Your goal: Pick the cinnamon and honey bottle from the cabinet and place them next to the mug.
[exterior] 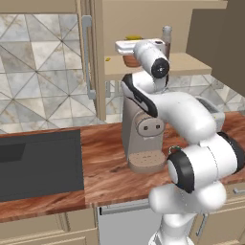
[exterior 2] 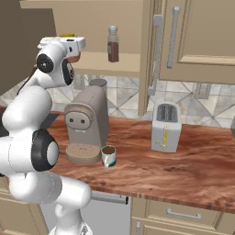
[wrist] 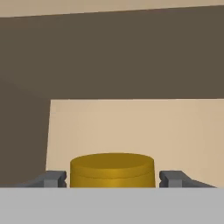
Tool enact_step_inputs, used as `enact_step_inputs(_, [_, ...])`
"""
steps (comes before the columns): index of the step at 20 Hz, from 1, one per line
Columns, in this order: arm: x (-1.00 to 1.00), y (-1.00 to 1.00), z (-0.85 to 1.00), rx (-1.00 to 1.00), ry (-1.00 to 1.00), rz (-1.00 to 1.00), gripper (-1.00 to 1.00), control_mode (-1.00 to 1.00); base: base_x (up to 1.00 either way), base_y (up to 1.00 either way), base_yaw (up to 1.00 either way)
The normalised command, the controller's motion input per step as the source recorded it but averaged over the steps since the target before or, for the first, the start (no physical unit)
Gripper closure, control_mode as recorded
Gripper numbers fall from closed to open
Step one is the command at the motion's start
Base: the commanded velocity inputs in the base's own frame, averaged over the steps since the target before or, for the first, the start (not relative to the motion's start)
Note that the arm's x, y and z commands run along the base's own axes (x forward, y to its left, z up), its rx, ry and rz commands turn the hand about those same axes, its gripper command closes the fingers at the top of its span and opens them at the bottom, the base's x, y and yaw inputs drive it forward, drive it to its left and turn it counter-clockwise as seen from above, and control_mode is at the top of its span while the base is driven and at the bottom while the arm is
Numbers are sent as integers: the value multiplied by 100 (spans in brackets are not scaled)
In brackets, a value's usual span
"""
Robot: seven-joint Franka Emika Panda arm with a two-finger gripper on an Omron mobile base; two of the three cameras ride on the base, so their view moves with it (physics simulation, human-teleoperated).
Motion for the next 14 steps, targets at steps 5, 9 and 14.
enact_step_inputs(5, [-100, 0, 3, 0, -11, 0, 100, -100, 0, 0, 0])
enact_step_inputs(9, [-100, -1, 0, 0, -13, 0, 100, -100, 0, 0, 0])
enact_step_inputs(14, [-100, -3, 0, 0, -17, 0, 100, -100, 0, 0, 0])
